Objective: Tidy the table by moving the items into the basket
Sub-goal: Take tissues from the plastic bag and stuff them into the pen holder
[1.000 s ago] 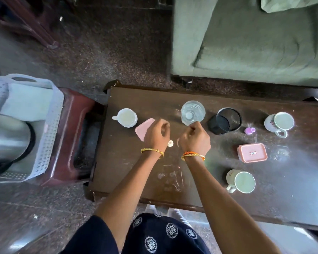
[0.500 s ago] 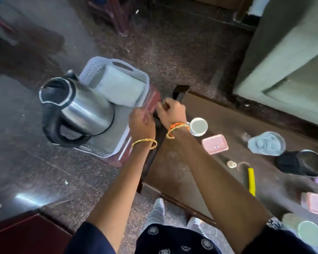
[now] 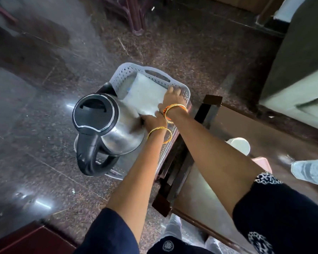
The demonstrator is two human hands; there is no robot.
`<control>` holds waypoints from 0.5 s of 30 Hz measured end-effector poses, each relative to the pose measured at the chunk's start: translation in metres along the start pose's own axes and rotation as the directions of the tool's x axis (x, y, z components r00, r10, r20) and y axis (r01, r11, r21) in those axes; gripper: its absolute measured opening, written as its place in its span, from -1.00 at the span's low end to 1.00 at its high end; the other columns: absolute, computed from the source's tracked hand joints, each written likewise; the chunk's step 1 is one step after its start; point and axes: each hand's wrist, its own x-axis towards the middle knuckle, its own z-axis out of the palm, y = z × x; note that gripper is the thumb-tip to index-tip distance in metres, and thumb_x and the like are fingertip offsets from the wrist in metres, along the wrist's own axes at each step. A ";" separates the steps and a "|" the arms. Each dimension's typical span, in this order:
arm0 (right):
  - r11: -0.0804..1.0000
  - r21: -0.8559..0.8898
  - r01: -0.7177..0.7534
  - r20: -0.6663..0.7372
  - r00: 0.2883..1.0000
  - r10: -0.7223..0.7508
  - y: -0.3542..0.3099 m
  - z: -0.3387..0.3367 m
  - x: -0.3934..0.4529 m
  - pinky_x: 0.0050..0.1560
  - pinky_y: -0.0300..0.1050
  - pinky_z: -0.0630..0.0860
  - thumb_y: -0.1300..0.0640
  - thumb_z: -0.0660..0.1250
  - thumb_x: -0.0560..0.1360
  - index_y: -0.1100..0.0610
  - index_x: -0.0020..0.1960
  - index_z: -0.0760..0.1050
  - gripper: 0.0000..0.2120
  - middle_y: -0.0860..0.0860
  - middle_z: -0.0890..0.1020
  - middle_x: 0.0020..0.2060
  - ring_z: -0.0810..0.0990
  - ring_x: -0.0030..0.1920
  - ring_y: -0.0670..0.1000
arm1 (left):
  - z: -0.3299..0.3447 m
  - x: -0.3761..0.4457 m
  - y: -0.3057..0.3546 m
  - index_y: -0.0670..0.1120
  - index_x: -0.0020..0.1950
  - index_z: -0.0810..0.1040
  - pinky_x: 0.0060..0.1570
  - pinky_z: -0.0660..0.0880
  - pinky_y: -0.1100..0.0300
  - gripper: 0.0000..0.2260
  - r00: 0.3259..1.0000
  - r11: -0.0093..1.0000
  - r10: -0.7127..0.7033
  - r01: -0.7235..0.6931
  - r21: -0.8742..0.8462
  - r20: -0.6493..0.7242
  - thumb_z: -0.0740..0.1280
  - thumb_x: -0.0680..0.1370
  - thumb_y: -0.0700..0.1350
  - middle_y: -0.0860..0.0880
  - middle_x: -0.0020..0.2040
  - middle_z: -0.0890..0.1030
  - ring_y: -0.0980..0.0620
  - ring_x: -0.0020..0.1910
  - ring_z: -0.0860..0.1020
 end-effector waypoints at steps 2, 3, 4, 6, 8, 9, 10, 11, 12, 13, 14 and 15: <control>1.000 -0.007 -0.030 0.049 0.998 0.031 -0.001 0.000 0.003 0.28 0.04 0.37 -0.05 0.33 0.49 0.25 0.46 0.09 -0.28 0.21 0.24 0.43 0.33 0.39 0.18 | 0.000 0.003 0.004 -0.36 0.38 0.23 0.27 0.37 0.03 -0.54 0.999 0.994 -0.037 0.038 -0.107 0.012 0.22 0.56 -0.17 -0.32 0.32 0.44 -0.22 0.29 0.45; 0.999 -0.013 -0.029 0.060 0.998 0.030 -0.001 -0.002 0.004 0.23 0.02 0.41 -0.05 0.34 0.48 0.23 0.41 0.23 -0.37 0.18 0.36 0.38 0.40 0.35 0.16 | -0.002 0.003 0.007 -0.33 0.37 0.27 0.26 0.41 -0.01 -0.56 0.999 0.983 -0.048 0.049 -0.176 0.013 0.25 0.54 -0.19 -0.30 0.31 0.46 -0.21 0.27 0.47; 1.000 -0.011 -0.025 0.061 0.998 0.025 0.000 -0.005 0.004 0.18 0.00 0.45 -0.04 0.36 0.47 0.21 0.33 0.35 -0.47 0.16 0.46 0.30 0.46 0.30 0.14 | -0.003 0.003 0.009 -0.31 0.34 0.31 0.23 0.44 -0.05 -0.59 0.999 0.973 -0.040 0.039 -0.226 -0.001 0.26 0.52 -0.22 -0.29 0.29 0.48 -0.21 0.25 0.49; 1.000 0.019 -0.012 0.051 0.999 0.011 0.000 -0.011 0.002 0.09 -0.03 0.49 0.00 0.37 0.46 0.20 0.24 0.46 -0.58 0.13 0.56 0.20 0.52 0.23 0.13 | -0.007 -0.001 0.014 -0.34 0.24 0.37 0.19 0.47 0.01 -0.68 0.999 0.966 0.024 -0.035 -0.255 -0.048 0.26 0.51 -0.27 -0.30 0.23 0.52 -0.21 0.19 0.52; 0.995 0.096 0.022 0.036 0.999 -0.026 0.000 -0.020 -0.003 0.07 -0.06 0.48 0.08 0.35 0.45 0.21 0.17 0.49 -0.66 0.15 0.58 0.15 0.53 0.18 0.14 | -0.010 -0.009 0.020 -0.33 0.18 0.39 0.16 0.48 0.04 -0.74 0.993 0.942 0.106 -0.119 -0.312 -0.058 0.24 0.50 -0.32 -0.29 0.17 0.55 -0.20 0.13 0.55; 0.985 0.166 0.041 0.014 0.999 -0.044 0.001 -0.025 -0.008 0.05 -0.06 0.47 0.13 0.34 0.45 0.19 0.12 0.50 -0.73 0.15 0.59 0.09 0.54 0.14 0.15 | -0.012 -0.015 0.023 -0.29 0.17 0.41 0.13 0.50 0.07 -0.74 0.988 0.924 0.144 -0.153 -0.349 -0.053 0.24 0.49 -0.33 -0.27 0.15 0.57 -0.18 0.10 0.57; 0.963 0.266 0.050 -0.012 0.999 -0.049 0.004 -0.031 -0.014 -0.02 -0.07 0.46 0.18 0.32 0.44 0.15 0.04 0.49 -0.82 0.13 0.58 -0.01 0.54 0.07 0.16 | -0.015 -0.021 0.025 -0.25 0.17 0.43 0.07 0.52 0.12 -0.73 0.982 0.906 0.182 -0.186 -0.380 -0.048 0.24 0.47 -0.34 -0.24 0.12 0.58 -0.15 0.05 0.58; 0.923 0.382 0.048 -0.040 0.999 -0.036 0.009 -0.037 -0.024 -0.11 -0.10 0.45 0.22 0.31 0.42 0.12 -0.04 0.44 -0.87 0.09 0.54 -0.11 0.53 -0.02 0.14 | -0.017 -0.030 0.027 -0.20 0.19 0.44 0.01 0.52 0.20 -0.70 0.976 0.892 0.215 -0.213 -0.399 -0.039 0.24 0.46 -0.35 -0.19 0.09 0.60 -0.10 0.00 0.58; 0.872 0.488 0.042 -0.065 0.998 -0.011 0.017 -0.044 -0.033 -0.19 -0.13 0.41 0.25 0.28 0.41 0.12 -0.07 0.39 -0.87 0.04 0.50 -0.18 0.50 -0.10 0.12 | -0.019 -0.039 0.027 -0.16 0.19 0.45 -0.05 0.52 0.28 -0.67 0.968 0.885 0.248 -0.237 -0.401 -0.024 0.24 0.45 -0.35 -0.12 0.04 0.61 -0.04 -0.04 0.58; 0.814 0.579 0.041 -0.088 0.996 0.012 0.028 -0.050 -0.045 -0.22 -0.14 0.40 0.28 0.26 0.40 0.12 -0.06 0.39 -0.84 0.02 0.50 -0.20 0.49 -0.14 0.09 | -0.020 -0.051 0.025 -0.13 0.16 0.45 -0.10 0.50 0.39 -0.68 0.958 0.882 0.288 -0.270 -0.385 -0.011 0.25 0.44 -0.36 -0.04 -0.04 0.61 0.02 -0.09 0.57; 0.746 0.664 0.053 -0.104 0.994 0.022 0.041 -0.055 -0.057 -0.21 -0.12 0.44 0.31 0.25 0.39 0.12 -0.01 0.42 -0.79 0.02 0.53 -0.19 0.52 -0.14 0.07 | -0.021 -0.064 0.022 -0.11 0.11 0.45 -0.18 0.46 0.51 -0.70 0.942 0.876 0.335 -0.316 -0.363 -0.013 0.27 0.43 -0.38 0.04 -0.12 0.58 0.08 -0.15 0.54; 0.667 0.742 0.073 -0.117 0.993 0.021 0.054 -0.059 -0.070 -0.16 -0.13 0.51 0.35 0.26 0.38 0.12 0.03 0.44 -0.74 0.03 0.57 -0.16 0.56 -0.13 0.05 | -0.022 -0.077 0.016 -0.09 0.07 0.45 -0.25 0.41 0.59 -0.71 0.924 0.869 0.381 -0.367 -0.333 -0.023 0.30 0.43 -0.39 0.10 -0.18 0.54 0.13 -0.20 0.51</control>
